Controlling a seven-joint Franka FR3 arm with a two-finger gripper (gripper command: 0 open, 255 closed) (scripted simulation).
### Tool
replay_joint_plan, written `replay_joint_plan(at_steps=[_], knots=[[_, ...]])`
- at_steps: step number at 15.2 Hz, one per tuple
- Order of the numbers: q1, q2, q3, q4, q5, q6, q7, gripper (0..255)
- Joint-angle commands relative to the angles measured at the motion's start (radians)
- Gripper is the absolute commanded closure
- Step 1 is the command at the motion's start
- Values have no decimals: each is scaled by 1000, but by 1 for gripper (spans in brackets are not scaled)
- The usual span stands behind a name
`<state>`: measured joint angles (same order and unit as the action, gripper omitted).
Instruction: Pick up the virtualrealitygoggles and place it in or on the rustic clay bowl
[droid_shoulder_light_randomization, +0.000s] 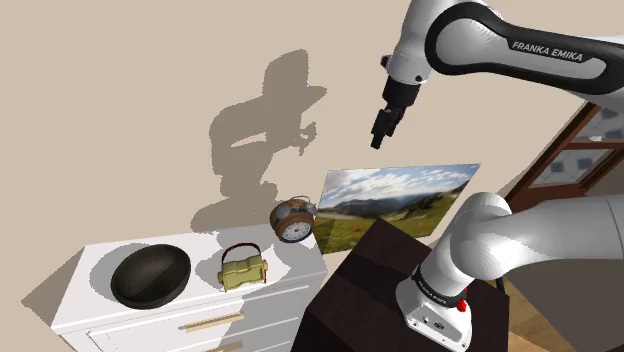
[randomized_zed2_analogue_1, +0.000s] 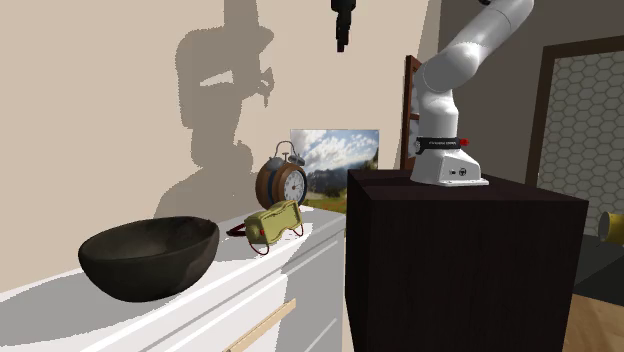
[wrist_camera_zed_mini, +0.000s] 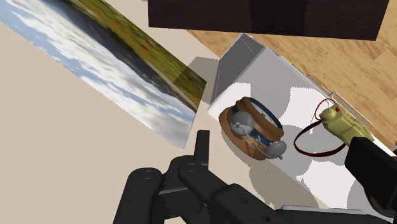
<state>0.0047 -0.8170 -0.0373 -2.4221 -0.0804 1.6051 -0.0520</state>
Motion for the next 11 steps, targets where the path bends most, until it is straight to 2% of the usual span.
replay_joint_plan(at_steps=[1, 11], knots=[[0, 0, 0, 0, 0, 0, 0, 0], [16, 229, 91, -116, 97, 289, 200, 0]])
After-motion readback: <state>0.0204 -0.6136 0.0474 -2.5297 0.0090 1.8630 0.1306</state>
